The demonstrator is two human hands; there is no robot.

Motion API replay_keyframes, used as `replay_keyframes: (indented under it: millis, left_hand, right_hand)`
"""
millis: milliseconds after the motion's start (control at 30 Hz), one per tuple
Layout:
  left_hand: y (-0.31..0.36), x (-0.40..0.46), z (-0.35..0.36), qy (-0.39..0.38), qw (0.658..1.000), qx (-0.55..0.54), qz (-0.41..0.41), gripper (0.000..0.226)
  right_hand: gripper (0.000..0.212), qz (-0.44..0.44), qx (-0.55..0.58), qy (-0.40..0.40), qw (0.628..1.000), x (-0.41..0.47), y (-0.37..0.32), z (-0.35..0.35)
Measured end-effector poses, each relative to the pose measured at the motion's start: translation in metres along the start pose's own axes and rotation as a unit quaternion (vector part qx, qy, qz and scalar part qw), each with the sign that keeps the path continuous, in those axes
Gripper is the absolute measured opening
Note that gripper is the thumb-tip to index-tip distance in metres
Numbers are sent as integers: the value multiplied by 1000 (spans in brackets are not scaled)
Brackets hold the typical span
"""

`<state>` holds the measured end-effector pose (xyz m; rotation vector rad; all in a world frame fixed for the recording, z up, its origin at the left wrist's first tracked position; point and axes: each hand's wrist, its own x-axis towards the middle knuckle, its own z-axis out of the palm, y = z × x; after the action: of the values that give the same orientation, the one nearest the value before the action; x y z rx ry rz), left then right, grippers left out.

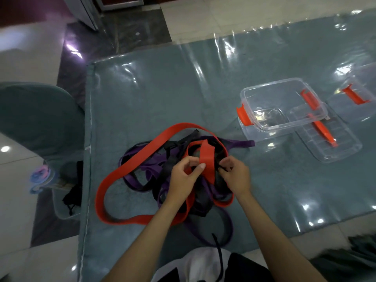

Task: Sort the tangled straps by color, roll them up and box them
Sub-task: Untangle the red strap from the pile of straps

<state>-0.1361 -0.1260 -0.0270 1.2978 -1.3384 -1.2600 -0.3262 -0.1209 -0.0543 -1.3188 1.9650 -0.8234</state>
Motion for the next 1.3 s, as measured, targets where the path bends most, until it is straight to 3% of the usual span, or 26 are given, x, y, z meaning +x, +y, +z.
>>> replay_keyframes:
  millis: [100, 233, 333, 467, 600, 667, 767, 867, 933, 1033, 1133, 1200, 1300]
  left_hand:
    - [6, -13, 7, -49, 999, -8, 13, 13]
    - [3, -13, 6, -60, 996, -27, -56, 12]
    - [-7, -6, -1, -59, 985, 105, -127, 21]
    - [-15, -5, -4, -76, 959, 211, -174, 56]
    - [-20, -9, -4, -99, 944, 240, -203, 90]
    - [-23, -12, -4, -114, 941, 228, -222, 102]
    - [-23, -17, -2, -112, 946, 224, -206, 103]
    - [-17, -18, 0, -130, 935, 297, -142, 95]
    - [-12, -15, 0, -168, 908, 377, -66, 79]
    - [-3, -11, -2, -215, 901, 378, -8, 50]
    - [1, -11, -3, -281, 894, 349, -9, 44]
    - [6, -13, -5, -313, 896, 311, -57, 47]
    - [14, -15, -7, -287, 927, 218, -104, 47]
  right_hand:
    - [3, -22, -73, -41, 996, 2, 0, 7]
    - [25, 58, 150, -204, 966, 0, 14, 2]
    - [30, 67, 162, -127, 976, 1, 26, 0]
    - [22, 75, 49, 42, 995, 14, 37, -18]
    - [25, 139, -124, -98, 978, 16, 52, -26]
    - [25, 138, -164, -128, 968, 7, 59, -23]
    - [28, 75, -202, -100, 972, 3, 56, -26]
    - [30, 8, -205, -10, 979, 1, 46, -36]
    - [26, -39, -224, 38, 973, -3, 41, -41]
    - [21, -100, -179, 83, 975, -3, 32, -49]
    - [24, -186, -145, 149, 960, 0, 24, -57]
    - [23, -229, -140, 192, 944, 0, 18, -63]
    - [20, -275, -137, 214, 927, -1, 12, -67]
